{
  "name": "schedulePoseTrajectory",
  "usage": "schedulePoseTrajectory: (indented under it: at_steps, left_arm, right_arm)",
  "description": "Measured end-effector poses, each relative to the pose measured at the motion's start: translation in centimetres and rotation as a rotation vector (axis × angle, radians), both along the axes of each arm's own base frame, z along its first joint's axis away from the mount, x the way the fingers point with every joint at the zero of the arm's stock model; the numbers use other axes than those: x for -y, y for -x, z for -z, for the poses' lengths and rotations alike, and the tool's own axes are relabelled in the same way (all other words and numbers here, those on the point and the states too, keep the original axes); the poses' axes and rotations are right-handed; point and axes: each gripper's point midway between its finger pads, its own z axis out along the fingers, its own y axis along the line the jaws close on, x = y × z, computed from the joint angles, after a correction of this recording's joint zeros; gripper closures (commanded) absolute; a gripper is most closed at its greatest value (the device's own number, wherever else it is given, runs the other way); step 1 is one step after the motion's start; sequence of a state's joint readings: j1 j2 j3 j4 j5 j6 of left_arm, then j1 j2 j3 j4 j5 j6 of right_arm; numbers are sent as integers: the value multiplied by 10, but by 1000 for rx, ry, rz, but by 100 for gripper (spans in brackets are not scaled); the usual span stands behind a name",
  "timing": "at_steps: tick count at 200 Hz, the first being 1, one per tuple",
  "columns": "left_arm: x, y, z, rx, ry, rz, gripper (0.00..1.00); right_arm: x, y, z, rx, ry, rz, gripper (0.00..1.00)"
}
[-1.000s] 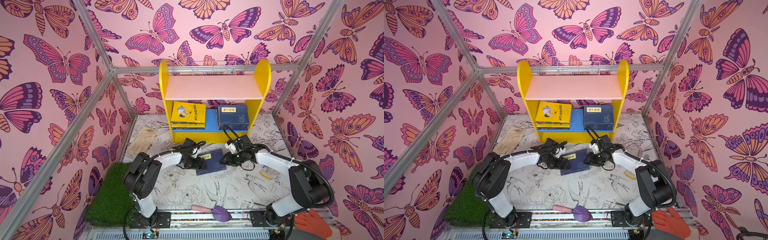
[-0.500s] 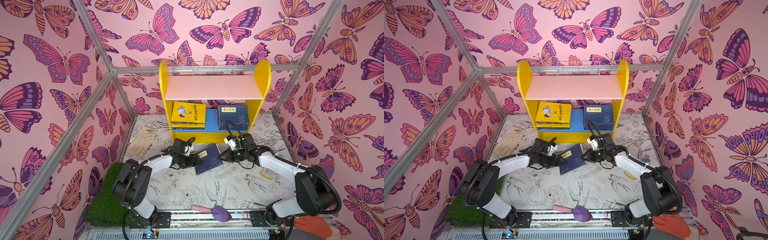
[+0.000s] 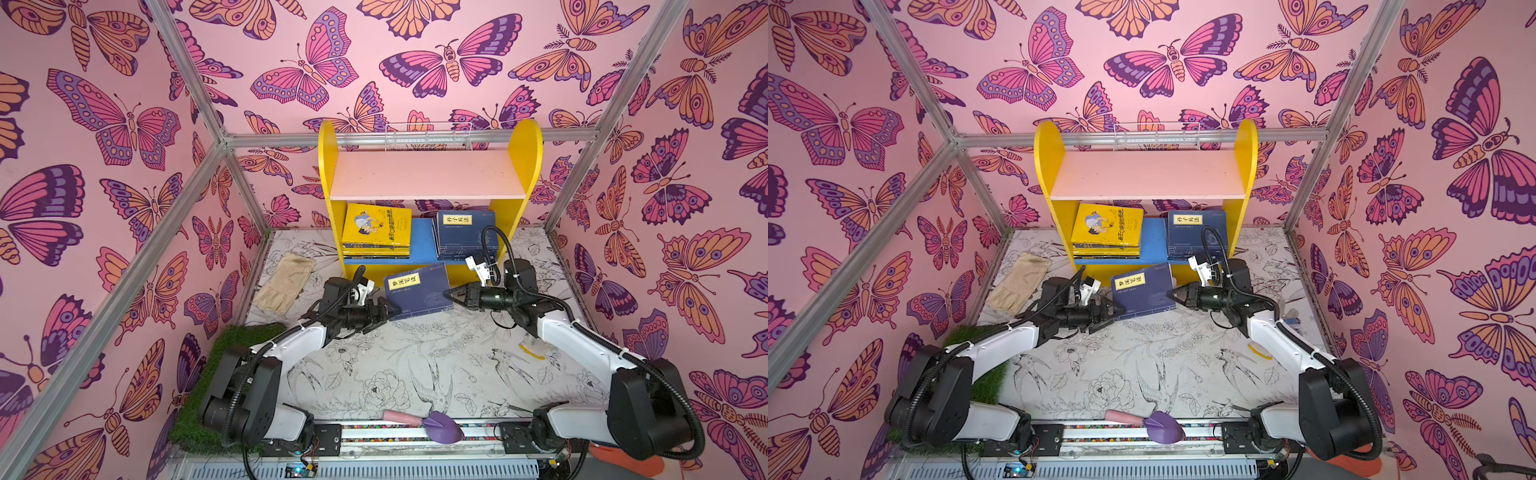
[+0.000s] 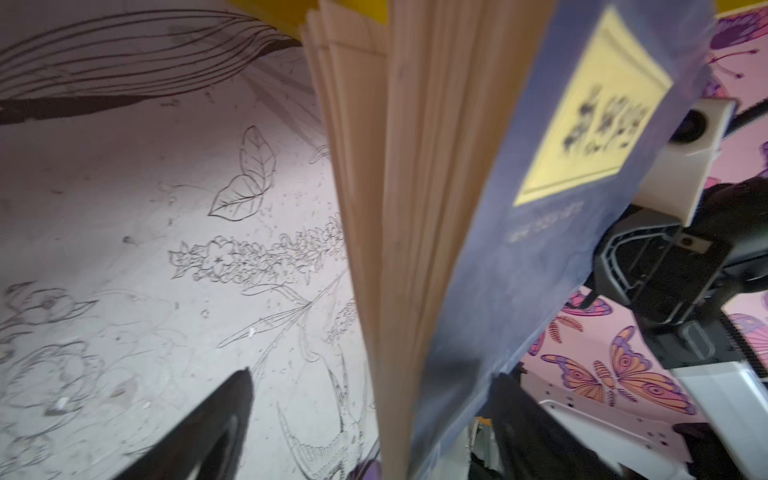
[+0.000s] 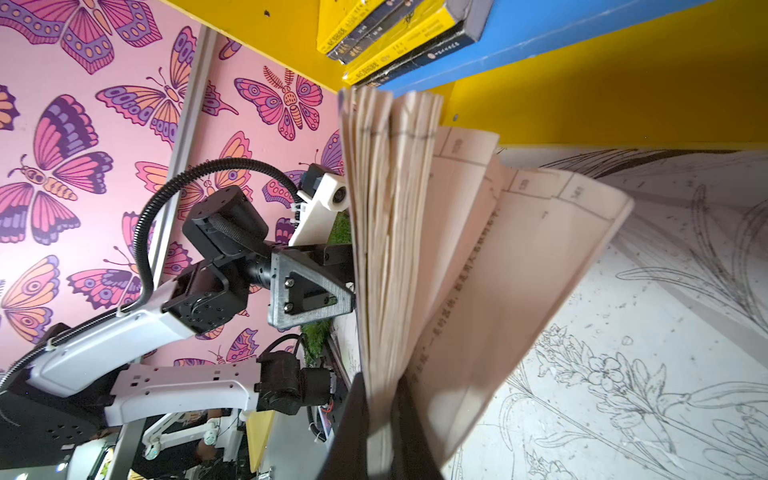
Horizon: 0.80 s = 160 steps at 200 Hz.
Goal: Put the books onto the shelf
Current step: 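Carry the book to the blue shelf board and lower it with both grippers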
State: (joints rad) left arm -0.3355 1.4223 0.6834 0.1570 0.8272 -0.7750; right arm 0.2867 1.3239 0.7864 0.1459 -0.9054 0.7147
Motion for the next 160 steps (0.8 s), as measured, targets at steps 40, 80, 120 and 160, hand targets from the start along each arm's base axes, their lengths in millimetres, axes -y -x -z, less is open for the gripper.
schedulePoseTrajectory:
  at_steps: [40, 80, 120, 160]
  left_arm:
    - [9, -9, -17, 25, 83, -2, 88]
    - [13, -14, -27, 43, 117, -6, 100]
    - [21, -10, -37, 72, 118, -8, 100]
    - [23, -2, -77, 201, 165, 4, 100]
  right_arm:
    - [-1, -3, -8, -2, -30, 8, 100]
    - [12, -15, 4, -36, 14, 94, 97]
    - [21, -22, 12, -50, 67, 177, 53]
    - [36, -25, 5, -20, 53, 254, 50]
